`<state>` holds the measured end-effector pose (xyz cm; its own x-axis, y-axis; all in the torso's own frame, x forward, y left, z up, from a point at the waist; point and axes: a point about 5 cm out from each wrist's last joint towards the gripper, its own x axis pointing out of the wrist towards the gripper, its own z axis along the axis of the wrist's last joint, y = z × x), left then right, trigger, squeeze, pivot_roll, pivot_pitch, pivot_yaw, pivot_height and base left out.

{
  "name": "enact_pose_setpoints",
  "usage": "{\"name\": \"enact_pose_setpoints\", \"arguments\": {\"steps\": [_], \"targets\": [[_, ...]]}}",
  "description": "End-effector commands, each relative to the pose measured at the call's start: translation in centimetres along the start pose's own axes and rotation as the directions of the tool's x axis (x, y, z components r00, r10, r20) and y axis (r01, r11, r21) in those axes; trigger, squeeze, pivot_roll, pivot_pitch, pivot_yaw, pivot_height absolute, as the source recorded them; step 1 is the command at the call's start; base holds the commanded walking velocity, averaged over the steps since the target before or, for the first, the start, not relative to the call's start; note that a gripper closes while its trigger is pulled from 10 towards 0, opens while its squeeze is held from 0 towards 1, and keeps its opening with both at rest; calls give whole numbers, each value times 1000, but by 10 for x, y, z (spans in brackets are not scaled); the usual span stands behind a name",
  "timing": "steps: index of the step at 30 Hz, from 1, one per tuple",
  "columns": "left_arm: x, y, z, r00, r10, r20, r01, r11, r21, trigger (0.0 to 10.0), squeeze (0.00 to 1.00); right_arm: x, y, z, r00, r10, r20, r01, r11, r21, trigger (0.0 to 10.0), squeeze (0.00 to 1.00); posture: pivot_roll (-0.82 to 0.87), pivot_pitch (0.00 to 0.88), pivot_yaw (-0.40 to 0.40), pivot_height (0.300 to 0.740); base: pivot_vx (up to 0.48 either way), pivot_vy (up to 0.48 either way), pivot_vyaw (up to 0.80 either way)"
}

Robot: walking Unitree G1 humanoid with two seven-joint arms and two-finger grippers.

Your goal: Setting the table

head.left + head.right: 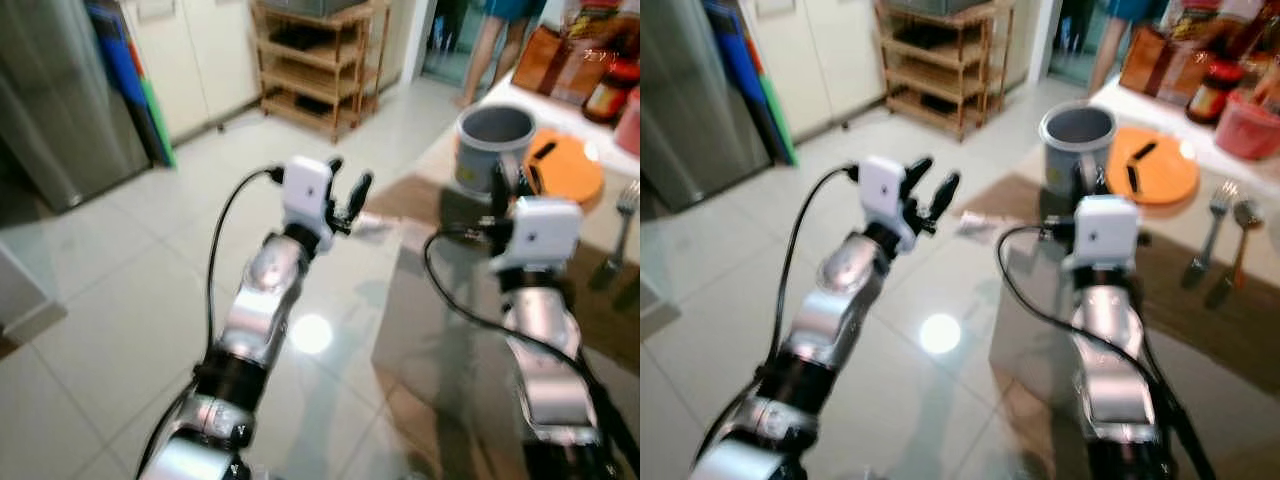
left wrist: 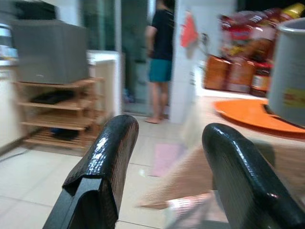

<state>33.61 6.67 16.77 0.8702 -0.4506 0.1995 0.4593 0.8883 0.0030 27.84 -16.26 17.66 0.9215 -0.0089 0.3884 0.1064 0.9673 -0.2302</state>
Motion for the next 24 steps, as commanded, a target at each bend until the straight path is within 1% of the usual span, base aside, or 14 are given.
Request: {"name": "enact_pose_setpoints", "arguments": {"steps": [1, 12, 19, 24], "targets": [[3, -9, 2, 999, -27, 17, 27, 1000, -3, 10000, 0, 1, -8, 2, 1000, -17, 10, 17, 1000, -16, 0, 0, 61, 0, 13, 740, 0, 0, -656], [4, -10, 2, 999, -49, 20, 49, 999, -17, 10000, 0, -2, -10, -4, 999, -24, -21, 24, 1000, 0, 0, 0, 59, 0, 18, 740, 0, 0, -761], [3, -11, 2, 997, -71, 25, 72, 997, -12, 10000, 0, -3, -12, -9, 999, -27, -40, 27, 1000, 12, 0, 0, 59, 0, 22, 740, 0, 0, -729], [1, -10, 0, 996, -84, 21, 84, 996, -15, 10000, 0, -8, -16, -17, 997, -44, -68, 45, 999, 16, 0, 0, 61, 0, 21, 740, 0, 0, -690]]}}
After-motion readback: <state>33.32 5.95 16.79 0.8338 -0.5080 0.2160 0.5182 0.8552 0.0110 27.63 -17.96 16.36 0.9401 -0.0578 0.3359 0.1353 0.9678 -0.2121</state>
